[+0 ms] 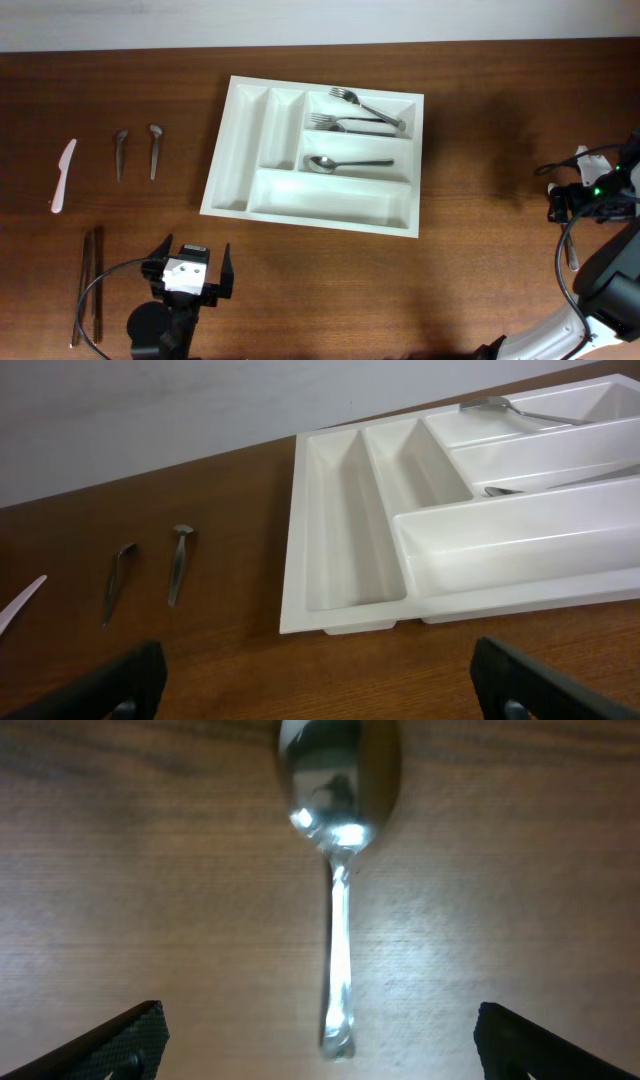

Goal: Pack container
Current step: 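Lower the right gripper and close it on the spoon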

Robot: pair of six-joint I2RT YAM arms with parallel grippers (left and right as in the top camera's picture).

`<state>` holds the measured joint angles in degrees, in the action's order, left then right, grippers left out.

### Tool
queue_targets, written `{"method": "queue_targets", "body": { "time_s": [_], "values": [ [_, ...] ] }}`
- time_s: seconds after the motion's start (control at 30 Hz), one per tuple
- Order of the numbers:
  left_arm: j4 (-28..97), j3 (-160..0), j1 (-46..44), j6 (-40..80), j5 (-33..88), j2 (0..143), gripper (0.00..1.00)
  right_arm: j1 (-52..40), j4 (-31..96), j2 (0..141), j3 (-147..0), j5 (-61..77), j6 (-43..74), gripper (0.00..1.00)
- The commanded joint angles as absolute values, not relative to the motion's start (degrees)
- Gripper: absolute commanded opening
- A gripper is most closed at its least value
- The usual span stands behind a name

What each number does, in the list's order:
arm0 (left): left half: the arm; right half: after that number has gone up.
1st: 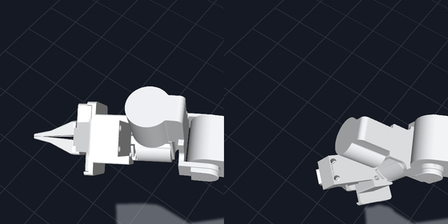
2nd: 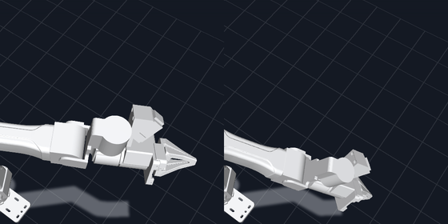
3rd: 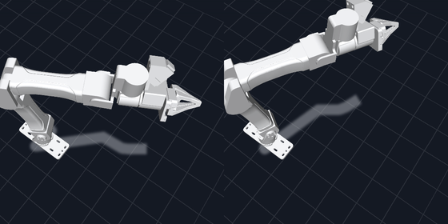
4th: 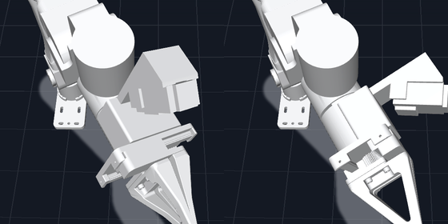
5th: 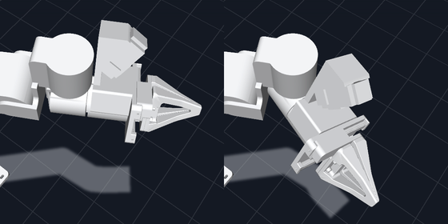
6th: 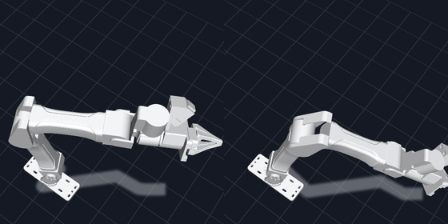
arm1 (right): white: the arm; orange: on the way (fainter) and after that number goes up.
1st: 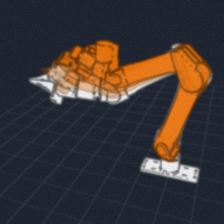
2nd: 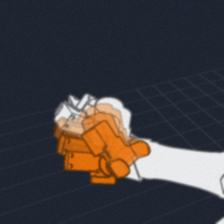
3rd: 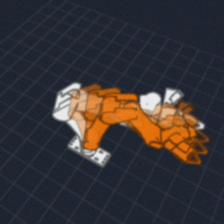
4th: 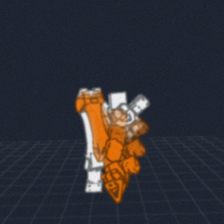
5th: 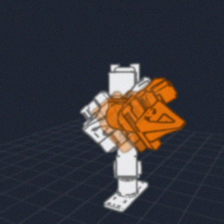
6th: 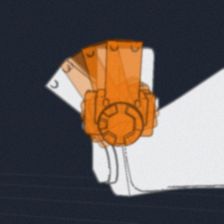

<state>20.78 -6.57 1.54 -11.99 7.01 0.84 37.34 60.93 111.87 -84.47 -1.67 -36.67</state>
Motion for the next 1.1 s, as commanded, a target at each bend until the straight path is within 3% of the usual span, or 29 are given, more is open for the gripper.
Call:
{"method": "queue_targets", "body": {
  "time_s": [0.0, 0.93, 1.07],
  "values": [
    [20.8, -6.3, 1.8, -12.7, 6.6, 0.4, 0.99, 37.1, 60.2, 114.1, -84.2, -2.4, -38.8, 0.99],
    [20.8, -6.3, 1.8, -12.7, 6.6, 0.4, 0.99, 35.2, 55.8, 123.0, -84.2, -2.2, -38.8, 1.00],
    [20.8, -6.3, 1.8, -12.7, 6.6, 0.4, 0.99, 35.2, 55.6, 123.0, -84.2, -2.2, -38.8, 0.88]
  ]
}}
